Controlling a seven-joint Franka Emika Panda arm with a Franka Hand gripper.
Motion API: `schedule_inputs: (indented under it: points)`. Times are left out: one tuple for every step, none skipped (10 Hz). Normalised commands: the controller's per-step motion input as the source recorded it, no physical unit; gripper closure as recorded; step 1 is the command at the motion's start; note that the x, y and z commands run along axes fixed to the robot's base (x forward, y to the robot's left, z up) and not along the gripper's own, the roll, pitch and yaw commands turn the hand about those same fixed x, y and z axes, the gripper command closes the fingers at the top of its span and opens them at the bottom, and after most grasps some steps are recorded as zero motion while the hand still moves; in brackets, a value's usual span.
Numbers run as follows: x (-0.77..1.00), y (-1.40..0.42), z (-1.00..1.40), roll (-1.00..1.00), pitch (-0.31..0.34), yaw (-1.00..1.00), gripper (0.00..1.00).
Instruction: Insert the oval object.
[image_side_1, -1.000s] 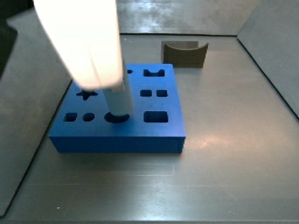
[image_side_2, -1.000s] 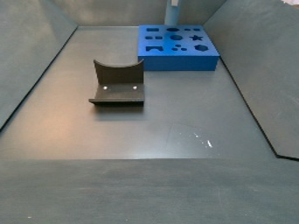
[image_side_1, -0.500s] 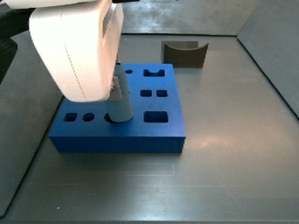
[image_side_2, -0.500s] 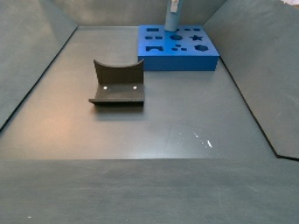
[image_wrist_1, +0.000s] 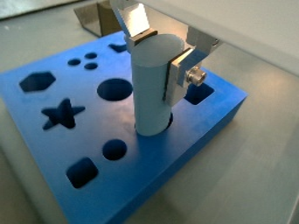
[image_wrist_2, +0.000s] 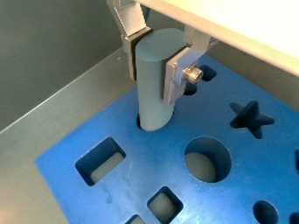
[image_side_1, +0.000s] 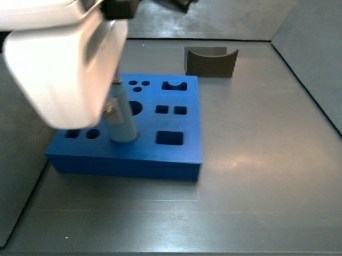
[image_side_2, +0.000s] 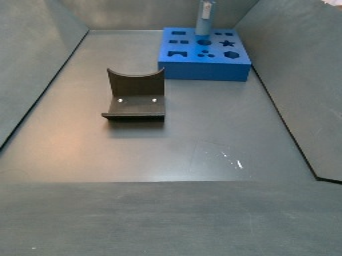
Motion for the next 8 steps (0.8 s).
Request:
schedule_inputs:
  points:
    - [0.37,-0.07,-0.56,-0.07,0.133,-0.41,1.00]
    - [0.48,-0.03,-0.59,-0.03,0.163,-0.44,1.00]
    - [0.45,0.00,-0.54,-0.01,0.176,-0.46,1.00]
    - [0.44,-0.03,-0.35,0.00,0.164,-0.38,1.00]
    - [0.19,0.00,-0.31,0.00,0.070,-0.22,1.00]
    - [0.00,0.00,-0.40,0.00,-0.059,-0.04,1.00]
    - [0.00,0.00,-0.21,-0.15,-0.077,0.00,1.00]
    - [0.00,0.00,0.00,0.00,0.000,0.00,1.00]
